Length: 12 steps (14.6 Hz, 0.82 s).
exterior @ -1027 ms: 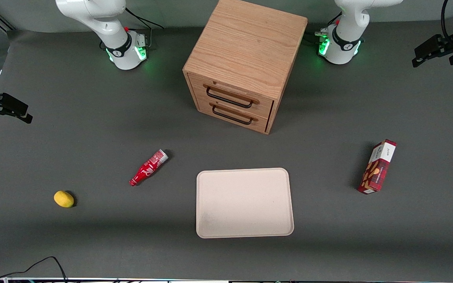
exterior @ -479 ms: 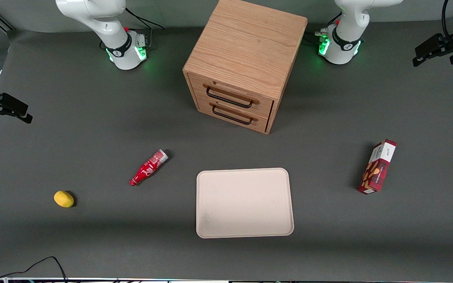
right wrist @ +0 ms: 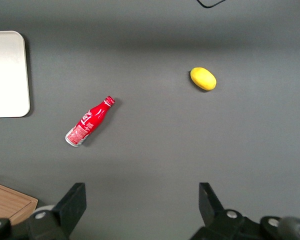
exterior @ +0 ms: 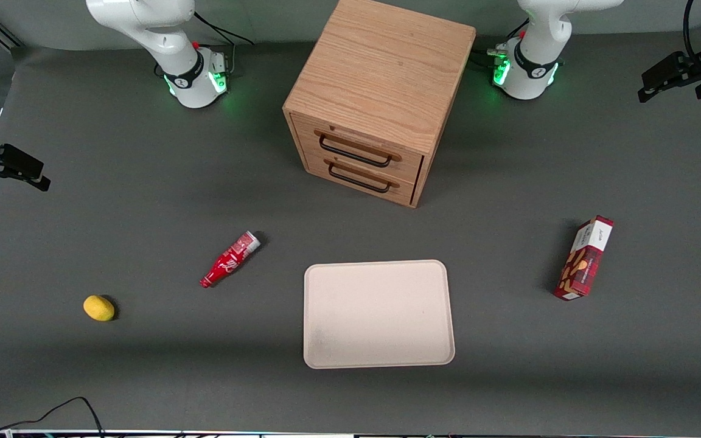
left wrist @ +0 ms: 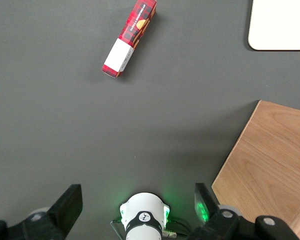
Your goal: Place red cookie box on tray
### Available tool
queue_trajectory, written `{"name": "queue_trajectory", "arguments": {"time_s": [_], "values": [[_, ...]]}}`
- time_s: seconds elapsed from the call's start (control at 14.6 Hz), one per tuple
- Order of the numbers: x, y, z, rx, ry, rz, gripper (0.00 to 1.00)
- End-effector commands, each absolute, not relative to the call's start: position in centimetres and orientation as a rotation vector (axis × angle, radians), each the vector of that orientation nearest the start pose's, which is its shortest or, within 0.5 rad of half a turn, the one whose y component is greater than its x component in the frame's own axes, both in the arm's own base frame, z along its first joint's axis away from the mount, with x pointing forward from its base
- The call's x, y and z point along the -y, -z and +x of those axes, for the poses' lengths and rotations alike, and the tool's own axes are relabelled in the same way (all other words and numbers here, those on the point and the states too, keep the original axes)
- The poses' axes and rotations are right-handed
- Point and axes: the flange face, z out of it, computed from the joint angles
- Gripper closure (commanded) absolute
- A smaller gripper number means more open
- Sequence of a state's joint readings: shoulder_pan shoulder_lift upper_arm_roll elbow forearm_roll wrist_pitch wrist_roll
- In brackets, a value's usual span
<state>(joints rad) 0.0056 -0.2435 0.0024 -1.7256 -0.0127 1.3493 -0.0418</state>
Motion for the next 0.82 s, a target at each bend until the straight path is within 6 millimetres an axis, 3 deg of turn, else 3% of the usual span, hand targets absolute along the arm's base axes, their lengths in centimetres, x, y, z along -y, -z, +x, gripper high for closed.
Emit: {"name": "queue_trajectory", "arguments": {"time_s": [0.0,0.27,0.48,0.75], "values": [[-0.1,-66.3,45.3,0.088,-0.22,-3.142,0.0],[-0.2,-66.4,45.1,0.083,-0.222,-3.141,0.0],[-2.0,-65.8,45.3,-0.033,-0.232,-3.154,0.0],[-4.7,-61.6,47.9,-0.227,-0.25,-3.162,0.0]]}}
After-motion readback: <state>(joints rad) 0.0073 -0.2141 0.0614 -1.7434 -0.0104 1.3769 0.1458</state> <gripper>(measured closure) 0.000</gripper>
